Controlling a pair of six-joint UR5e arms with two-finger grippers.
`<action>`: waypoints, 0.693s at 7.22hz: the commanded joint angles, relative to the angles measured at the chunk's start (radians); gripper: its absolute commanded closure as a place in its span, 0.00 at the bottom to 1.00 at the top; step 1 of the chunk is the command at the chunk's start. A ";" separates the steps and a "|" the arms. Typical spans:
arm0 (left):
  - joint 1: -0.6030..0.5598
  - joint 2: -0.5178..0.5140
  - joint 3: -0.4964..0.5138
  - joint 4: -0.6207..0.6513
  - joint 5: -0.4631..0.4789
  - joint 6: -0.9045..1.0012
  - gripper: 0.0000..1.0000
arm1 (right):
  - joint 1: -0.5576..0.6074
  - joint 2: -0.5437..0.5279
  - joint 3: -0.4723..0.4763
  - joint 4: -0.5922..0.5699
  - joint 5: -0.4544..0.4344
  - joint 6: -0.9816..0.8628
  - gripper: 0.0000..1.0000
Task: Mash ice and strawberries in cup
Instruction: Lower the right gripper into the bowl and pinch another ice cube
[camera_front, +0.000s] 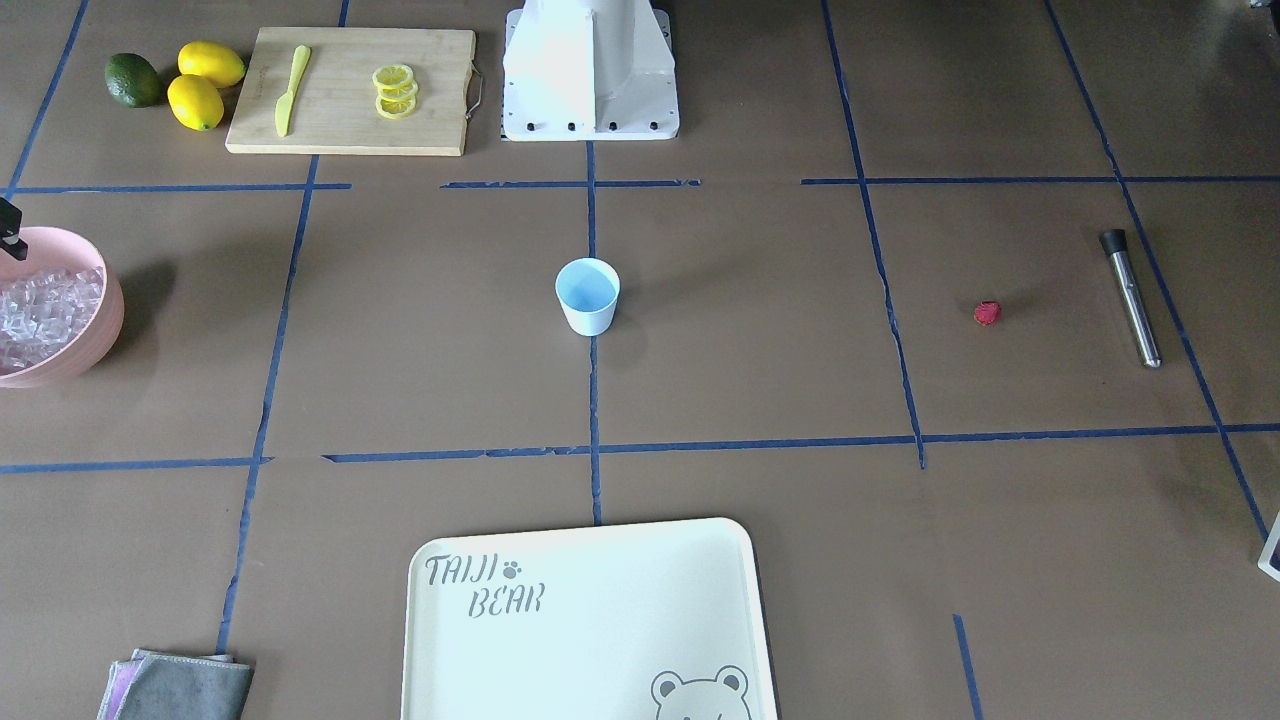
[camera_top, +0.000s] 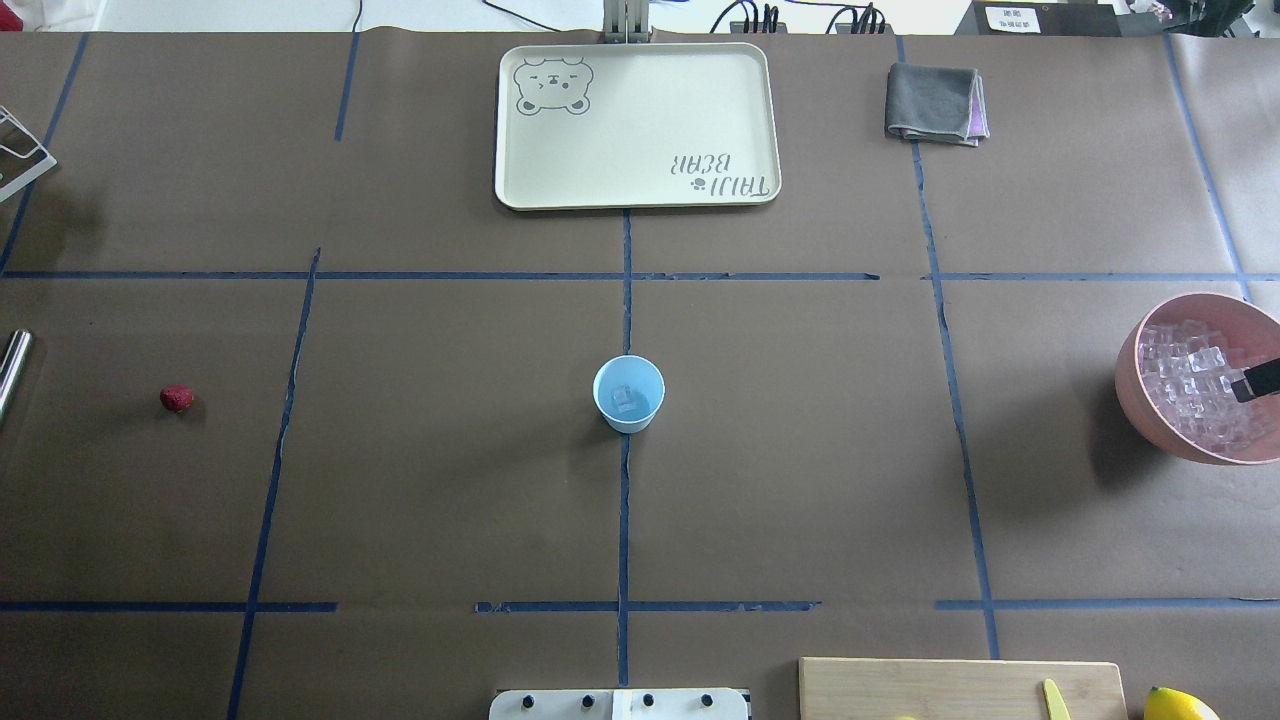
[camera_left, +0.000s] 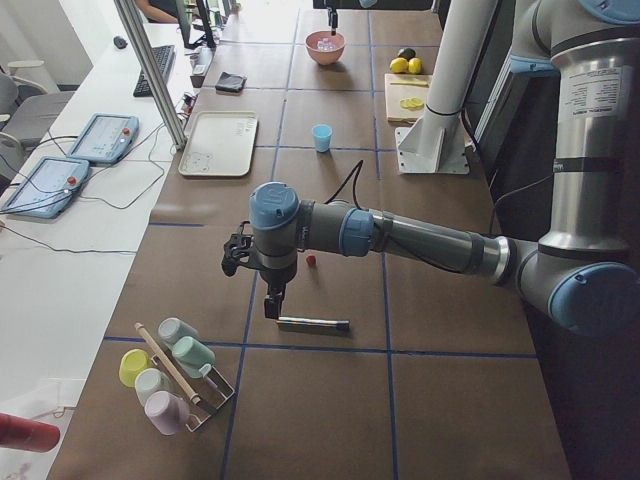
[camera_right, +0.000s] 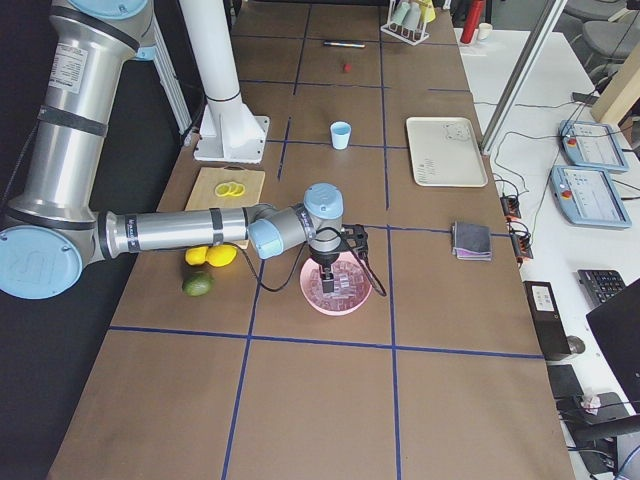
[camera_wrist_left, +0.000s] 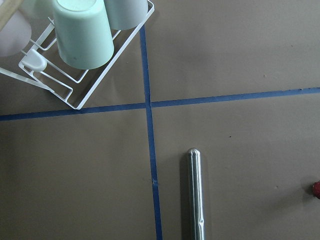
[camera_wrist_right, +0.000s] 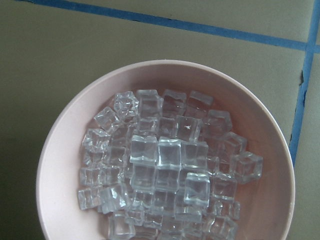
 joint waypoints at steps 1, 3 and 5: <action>0.002 0.000 0.000 0.000 0.000 -0.003 0.00 | 0.000 0.030 -0.049 -0.002 -0.004 0.000 0.16; 0.001 0.001 -0.002 0.000 0.000 -0.003 0.00 | -0.005 0.031 -0.078 0.001 -0.025 -0.005 0.22; 0.001 0.001 -0.003 0.000 0.000 -0.003 0.00 | -0.014 0.053 -0.107 0.001 -0.027 -0.005 0.22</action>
